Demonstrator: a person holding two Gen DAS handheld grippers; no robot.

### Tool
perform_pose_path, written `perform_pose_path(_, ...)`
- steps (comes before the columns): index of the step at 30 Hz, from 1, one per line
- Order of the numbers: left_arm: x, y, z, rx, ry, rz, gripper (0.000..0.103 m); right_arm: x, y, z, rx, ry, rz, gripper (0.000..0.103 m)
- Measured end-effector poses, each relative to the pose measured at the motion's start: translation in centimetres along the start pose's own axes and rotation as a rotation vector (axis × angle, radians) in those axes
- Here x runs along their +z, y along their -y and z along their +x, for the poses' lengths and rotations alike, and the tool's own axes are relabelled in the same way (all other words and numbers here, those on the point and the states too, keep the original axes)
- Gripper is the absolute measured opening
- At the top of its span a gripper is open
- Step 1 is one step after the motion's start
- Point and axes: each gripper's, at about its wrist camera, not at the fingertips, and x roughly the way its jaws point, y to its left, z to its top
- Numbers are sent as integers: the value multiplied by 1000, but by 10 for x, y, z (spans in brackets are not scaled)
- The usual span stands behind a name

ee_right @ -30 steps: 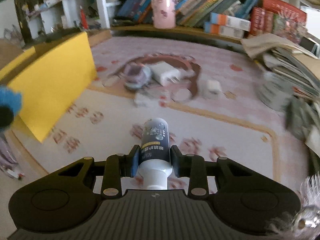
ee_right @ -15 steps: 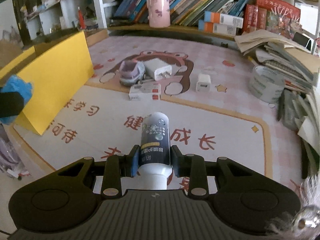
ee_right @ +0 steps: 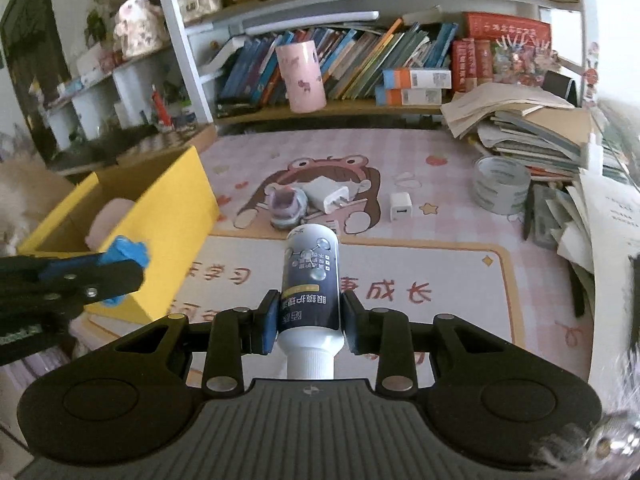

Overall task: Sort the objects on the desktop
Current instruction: 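Carry the blue item and white bottle toward the yellow box with both tools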

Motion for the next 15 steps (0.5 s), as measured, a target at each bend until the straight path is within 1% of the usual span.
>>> perform_pose_path(9, -17, -24, -30, -71, 12, 22, 24, -24, -47, -25, -62, 11, -21, 30)
perform_pose_path(15, -30, -44, -55, -91, 20, 36, 24, -40, -82, -35, -78, 16, -44, 30)
